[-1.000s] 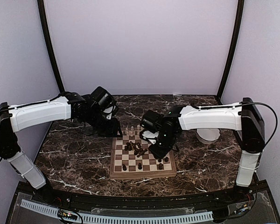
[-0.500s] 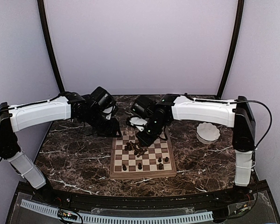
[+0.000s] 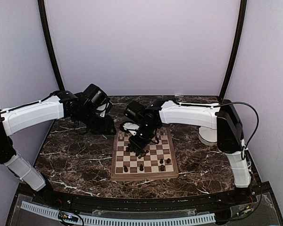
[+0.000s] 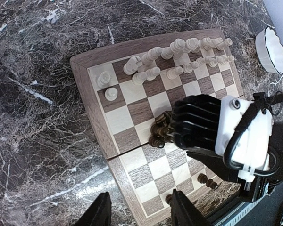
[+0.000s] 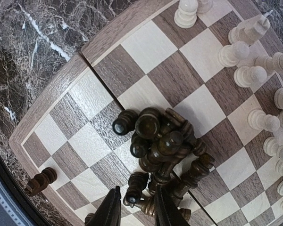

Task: Set up the chess pieces on the board
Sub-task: Pick up the pawn from the chessboard.

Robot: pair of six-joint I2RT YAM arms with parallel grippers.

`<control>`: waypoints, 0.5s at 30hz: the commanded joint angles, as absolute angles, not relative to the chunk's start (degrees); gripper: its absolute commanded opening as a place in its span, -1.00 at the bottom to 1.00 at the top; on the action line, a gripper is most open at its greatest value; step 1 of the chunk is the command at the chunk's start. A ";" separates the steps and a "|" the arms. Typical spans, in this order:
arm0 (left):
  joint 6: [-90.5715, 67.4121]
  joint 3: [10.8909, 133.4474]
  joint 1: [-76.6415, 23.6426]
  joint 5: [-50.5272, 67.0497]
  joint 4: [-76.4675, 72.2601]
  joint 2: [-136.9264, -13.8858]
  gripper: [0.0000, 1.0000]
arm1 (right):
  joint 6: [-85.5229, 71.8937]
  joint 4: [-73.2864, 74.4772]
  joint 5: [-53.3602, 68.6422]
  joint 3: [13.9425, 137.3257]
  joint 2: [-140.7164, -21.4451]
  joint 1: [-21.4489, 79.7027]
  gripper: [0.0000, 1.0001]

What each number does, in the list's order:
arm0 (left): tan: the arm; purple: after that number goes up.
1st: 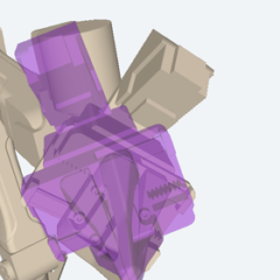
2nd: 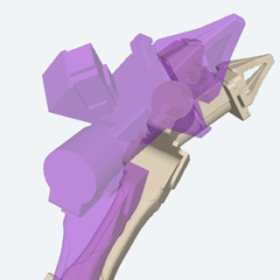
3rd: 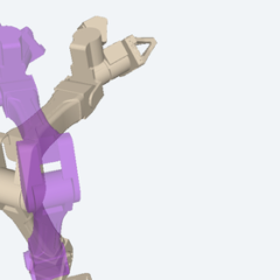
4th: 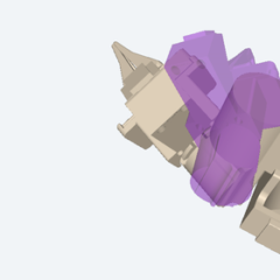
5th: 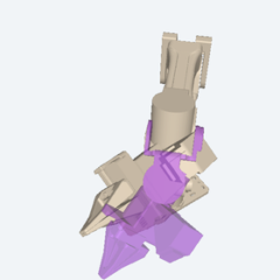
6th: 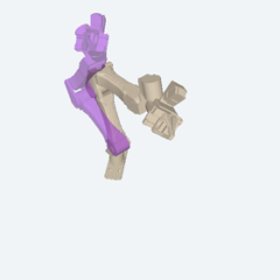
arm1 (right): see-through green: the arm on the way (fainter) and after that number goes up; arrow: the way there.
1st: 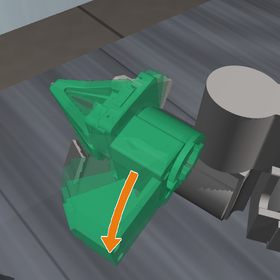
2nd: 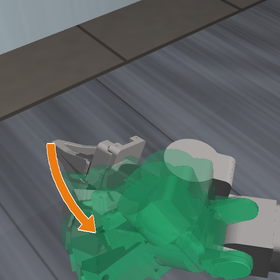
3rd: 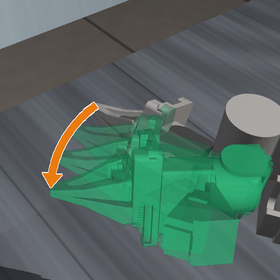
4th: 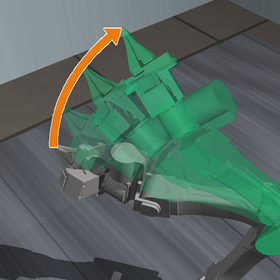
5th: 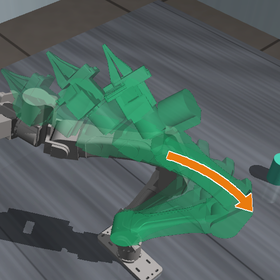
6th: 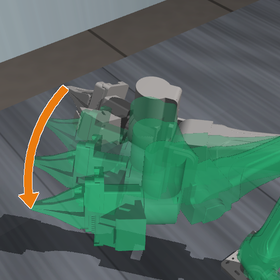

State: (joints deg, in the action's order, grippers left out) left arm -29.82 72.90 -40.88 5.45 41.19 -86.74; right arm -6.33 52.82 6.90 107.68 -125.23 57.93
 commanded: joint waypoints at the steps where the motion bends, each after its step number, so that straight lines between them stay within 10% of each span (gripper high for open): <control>1: -28.43 71.54 -40.22 5.04 42.91 -84.13 -0.08 | -7.27 53.79 7.81 110.91 -127.26 58.41 -0.49; 15: -29.14 69.14 -40.06 5.14 42.64 -82.10 -0.08 | -8.04 56.00 8.11 111.54 -129.09 59.23 -0.57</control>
